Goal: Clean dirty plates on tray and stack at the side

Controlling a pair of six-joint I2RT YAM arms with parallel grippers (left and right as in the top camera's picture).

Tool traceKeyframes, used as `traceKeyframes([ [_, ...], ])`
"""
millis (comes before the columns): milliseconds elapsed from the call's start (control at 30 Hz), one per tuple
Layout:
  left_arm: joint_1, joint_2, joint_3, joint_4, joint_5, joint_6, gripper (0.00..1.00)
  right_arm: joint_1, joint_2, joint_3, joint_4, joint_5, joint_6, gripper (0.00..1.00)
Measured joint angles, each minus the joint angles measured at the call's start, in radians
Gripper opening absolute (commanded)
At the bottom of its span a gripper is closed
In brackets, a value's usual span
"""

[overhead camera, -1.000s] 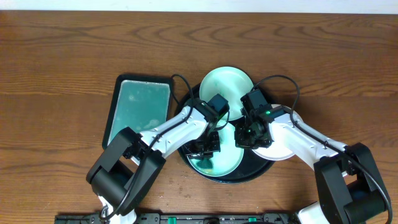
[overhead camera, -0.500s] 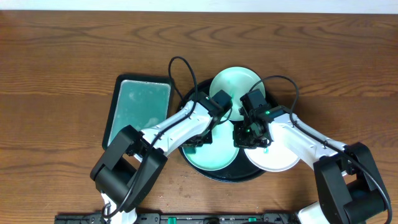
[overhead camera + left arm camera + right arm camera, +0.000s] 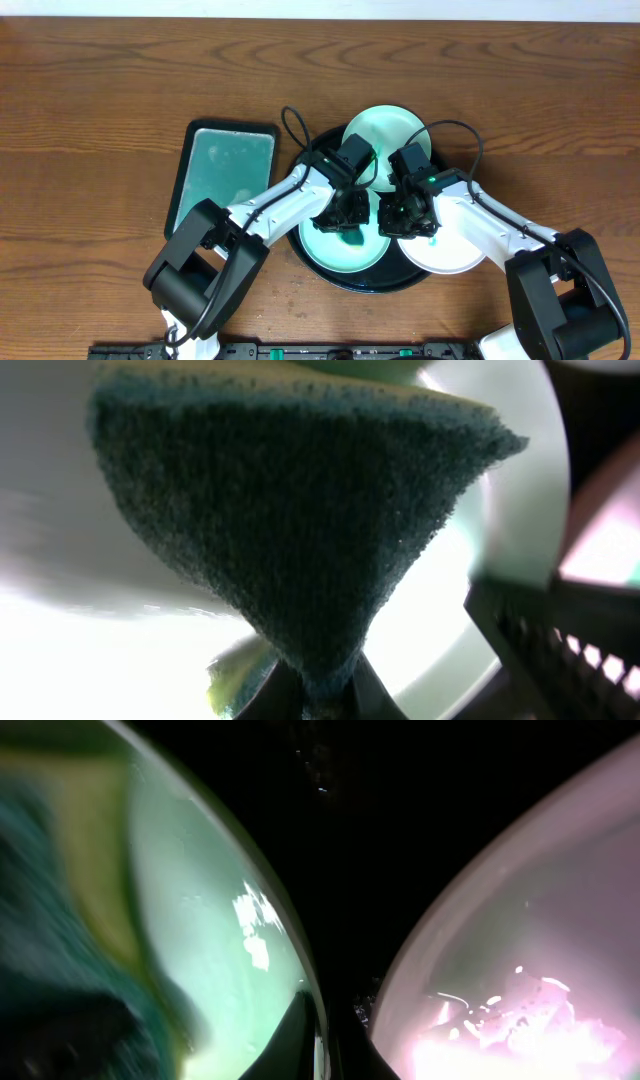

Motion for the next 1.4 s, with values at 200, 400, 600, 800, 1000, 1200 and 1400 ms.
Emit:
traceKeyframes([
  [200, -0.019, 0.0, -0.012, -0.047, 0.135, 0.055, 0.07, 0.0, 0.0, 0.002, -0.004, 0.005, 0.0, 0.02],
  [400, -0.025, 0.0, -0.016, -0.096, 0.164, 0.121, 0.07, 0.0, 0.0, 0.003, -0.006, 0.005, 0.0, 0.01],
  [600, -0.027, -0.01, 0.0, -0.25, -0.102, 0.062, 0.07, 0.0, 0.0, 0.003, -0.008, 0.005, 0.0, 0.01],
  [800, -0.01, -0.019, 0.016, -0.315, -0.363, -0.002, 0.07, 0.0, 0.0, 0.003, -0.012, -0.002, 0.0, 0.01],
  [1000, 0.047, -0.025, 0.059, -0.359, -0.433, -0.018, 0.07, 0.0, 0.0, 0.003, -0.014, -0.026, 0.0, 0.01],
  [1200, 0.159, -0.145, 0.06, -0.4, -0.466, 0.031, 0.07, 0.0, 0.0, 0.003, -0.014, -0.026, 0.0, 0.01],
  [1400, 0.401, -0.33, 0.06, -0.406, -0.51, 0.09, 0.07, 0.0, 0.0, 0.003, -0.014, -0.024, 0.0, 0.02],
])
